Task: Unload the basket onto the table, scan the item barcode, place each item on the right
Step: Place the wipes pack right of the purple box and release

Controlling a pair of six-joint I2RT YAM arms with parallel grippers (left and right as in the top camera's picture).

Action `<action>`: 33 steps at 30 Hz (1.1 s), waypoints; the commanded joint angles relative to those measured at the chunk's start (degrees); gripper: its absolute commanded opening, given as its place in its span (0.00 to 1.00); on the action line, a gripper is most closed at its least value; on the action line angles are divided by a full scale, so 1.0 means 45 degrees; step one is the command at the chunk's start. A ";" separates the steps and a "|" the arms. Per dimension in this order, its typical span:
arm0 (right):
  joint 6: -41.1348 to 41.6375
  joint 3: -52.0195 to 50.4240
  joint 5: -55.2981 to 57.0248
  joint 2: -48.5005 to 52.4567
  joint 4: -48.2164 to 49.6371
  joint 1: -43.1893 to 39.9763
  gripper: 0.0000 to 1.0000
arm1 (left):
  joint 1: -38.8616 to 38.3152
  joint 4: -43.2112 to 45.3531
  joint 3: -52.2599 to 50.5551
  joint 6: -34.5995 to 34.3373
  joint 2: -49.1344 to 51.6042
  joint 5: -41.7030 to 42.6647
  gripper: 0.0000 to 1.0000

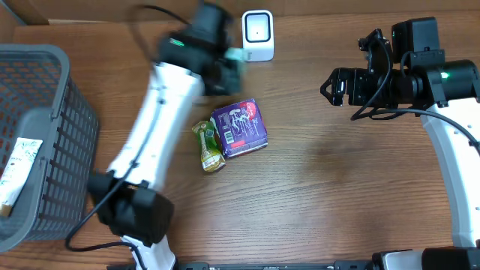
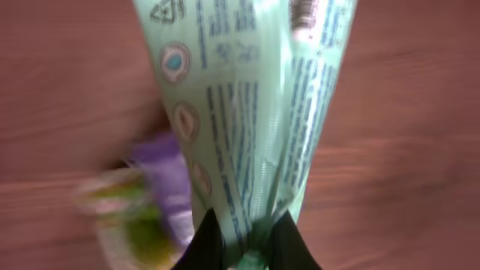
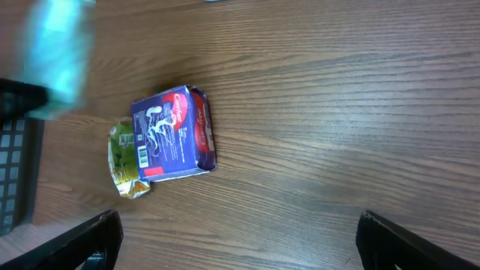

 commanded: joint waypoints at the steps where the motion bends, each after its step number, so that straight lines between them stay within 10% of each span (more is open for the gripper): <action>1: -0.0010 -0.0034 0.0068 0.0019 -0.0053 0.0015 1.00 | -0.1253 0.1530 -0.1651 -0.2681 -0.0112 0.0729 0.04; 14: -0.0010 -0.0034 0.0073 0.0019 -0.0199 0.0015 1.00 | -0.3521 0.5513 -0.6013 -0.6183 -0.0102 -0.1763 0.04; 21: -0.0005 -0.0034 0.0068 0.0019 -0.0015 0.0015 1.00 | -0.3526 0.6139 -0.6241 -0.5212 -0.0102 -0.1399 0.67; 33: -0.0005 -0.0034 0.0068 0.0019 -0.0019 0.0015 1.00 | -0.1268 0.2069 -0.1807 -0.1991 -0.1331 -0.2234 0.78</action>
